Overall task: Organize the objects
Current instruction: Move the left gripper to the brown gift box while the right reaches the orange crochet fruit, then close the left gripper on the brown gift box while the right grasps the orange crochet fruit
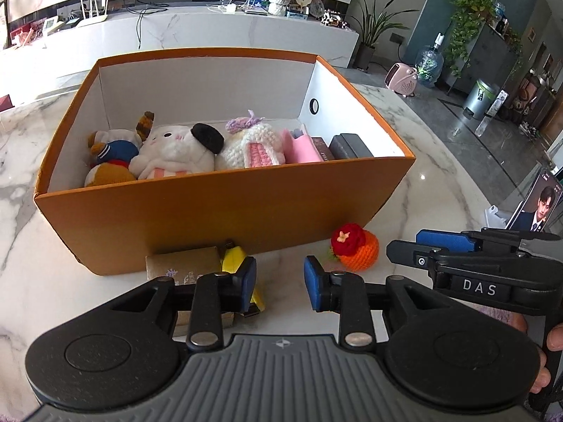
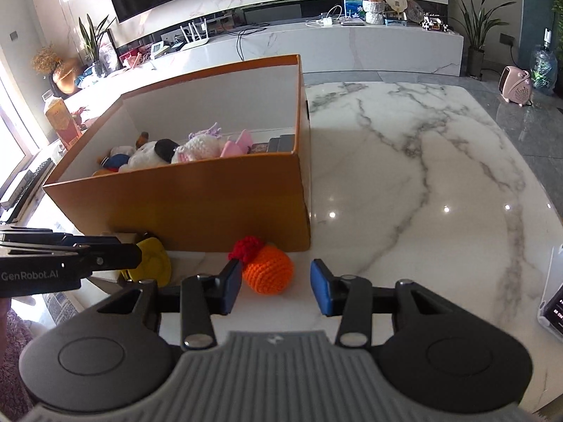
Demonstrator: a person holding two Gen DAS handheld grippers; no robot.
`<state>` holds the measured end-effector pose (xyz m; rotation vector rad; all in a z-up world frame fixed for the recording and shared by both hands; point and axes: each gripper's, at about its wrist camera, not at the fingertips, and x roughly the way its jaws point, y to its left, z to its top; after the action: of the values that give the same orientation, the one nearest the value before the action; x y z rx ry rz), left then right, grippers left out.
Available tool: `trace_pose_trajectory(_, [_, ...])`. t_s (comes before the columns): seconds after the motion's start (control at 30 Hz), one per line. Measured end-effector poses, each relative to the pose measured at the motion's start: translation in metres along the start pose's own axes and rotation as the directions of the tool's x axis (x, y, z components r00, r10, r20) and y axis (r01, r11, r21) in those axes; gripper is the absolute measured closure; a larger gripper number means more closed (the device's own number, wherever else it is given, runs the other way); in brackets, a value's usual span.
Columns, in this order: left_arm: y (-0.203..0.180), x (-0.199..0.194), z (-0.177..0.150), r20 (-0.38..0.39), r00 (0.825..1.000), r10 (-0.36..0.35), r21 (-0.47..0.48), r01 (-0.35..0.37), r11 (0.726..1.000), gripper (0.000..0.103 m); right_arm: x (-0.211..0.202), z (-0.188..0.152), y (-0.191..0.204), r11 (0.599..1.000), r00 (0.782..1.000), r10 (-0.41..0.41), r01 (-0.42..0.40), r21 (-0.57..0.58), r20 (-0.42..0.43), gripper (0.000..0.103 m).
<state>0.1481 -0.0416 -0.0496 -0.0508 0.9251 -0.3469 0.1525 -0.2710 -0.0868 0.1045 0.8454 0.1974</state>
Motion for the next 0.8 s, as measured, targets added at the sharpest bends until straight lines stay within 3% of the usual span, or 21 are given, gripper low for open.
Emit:
trace_pose_trajectory(0.5, [0.013, -0.022, -0.012, 0.040, 0.994, 0.103, 0.129, -0.108, 0.986, 0.044, 0.046, 0.006, 0.015, 0.999, 0.996, 0.030, -0.033, -0.040, -0.085, 0.056])
trace_pose_trajectory(0.6, [0.016, -0.020, -0.011, 0.039, 0.991, 0.131, 0.155, -0.135, 0.979, 0.040, 0.053, 0.006, 0.016, 0.999, 0.993, 0.029, -0.034, -0.040, -0.114, 0.063])
trace_pose_trajectory(0.8, [0.025, -0.017, -0.011, 0.028, 0.991, 0.128, 0.134, -0.131, 0.982, 0.025, 0.051, 0.003, 0.018, 0.998, 0.993, 0.042, -0.047, -0.044, -0.112, 0.064])
